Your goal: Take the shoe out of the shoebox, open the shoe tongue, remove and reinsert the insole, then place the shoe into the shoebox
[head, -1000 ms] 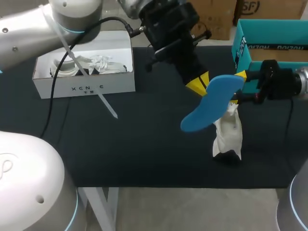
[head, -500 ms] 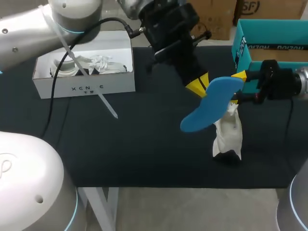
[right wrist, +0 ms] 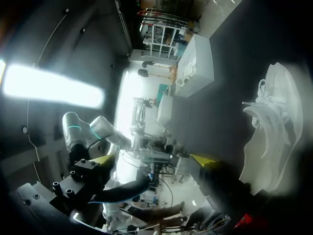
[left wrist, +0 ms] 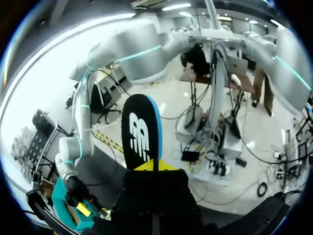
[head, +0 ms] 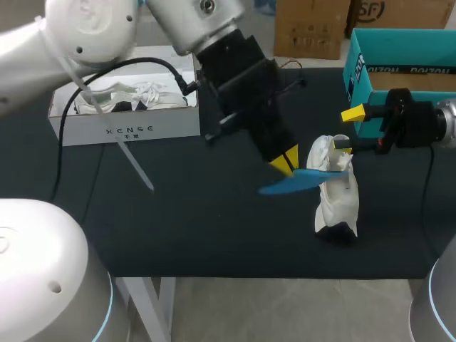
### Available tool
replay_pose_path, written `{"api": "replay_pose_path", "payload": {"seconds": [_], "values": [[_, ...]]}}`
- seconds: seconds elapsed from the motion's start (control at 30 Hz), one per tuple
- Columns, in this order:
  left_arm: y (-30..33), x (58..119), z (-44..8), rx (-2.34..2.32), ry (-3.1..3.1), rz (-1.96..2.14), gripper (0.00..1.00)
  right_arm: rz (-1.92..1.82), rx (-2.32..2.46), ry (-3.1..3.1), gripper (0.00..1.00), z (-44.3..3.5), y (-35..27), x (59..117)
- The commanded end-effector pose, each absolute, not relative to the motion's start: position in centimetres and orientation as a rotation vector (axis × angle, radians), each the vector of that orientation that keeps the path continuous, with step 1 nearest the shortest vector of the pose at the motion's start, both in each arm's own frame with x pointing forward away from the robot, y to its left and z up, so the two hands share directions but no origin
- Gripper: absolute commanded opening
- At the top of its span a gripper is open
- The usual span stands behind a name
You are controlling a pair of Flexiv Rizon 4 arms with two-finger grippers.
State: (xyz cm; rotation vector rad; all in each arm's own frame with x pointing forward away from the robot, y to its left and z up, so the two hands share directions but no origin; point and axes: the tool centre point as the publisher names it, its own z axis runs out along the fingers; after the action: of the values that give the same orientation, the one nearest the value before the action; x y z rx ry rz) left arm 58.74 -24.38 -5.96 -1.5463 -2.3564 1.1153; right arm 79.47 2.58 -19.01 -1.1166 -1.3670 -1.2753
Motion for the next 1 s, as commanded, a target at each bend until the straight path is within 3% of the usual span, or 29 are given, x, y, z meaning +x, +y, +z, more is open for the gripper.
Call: {"api": "replay_pose_path", "payload": {"seconds": [0.03,0.47,1.0], "values": [[-25.5,57.6,-7.2,-1.593,-2.447,1.051,0.00,-1.275,-1.118,-1.367,1.00,-19.0,2.6,79.5],[-28.6,60.7,-10.5,-1.808,-2.544,0.886,0.00,-1.275,-1.118,-1.367,1.00,-19.0,2.6,79.5],[-32.4,68.8,-13.0,-1.993,-2.504,0.725,0.00,-1.275,-1.118,-1.367,1.00,-19.0,2.6,79.5]]}}
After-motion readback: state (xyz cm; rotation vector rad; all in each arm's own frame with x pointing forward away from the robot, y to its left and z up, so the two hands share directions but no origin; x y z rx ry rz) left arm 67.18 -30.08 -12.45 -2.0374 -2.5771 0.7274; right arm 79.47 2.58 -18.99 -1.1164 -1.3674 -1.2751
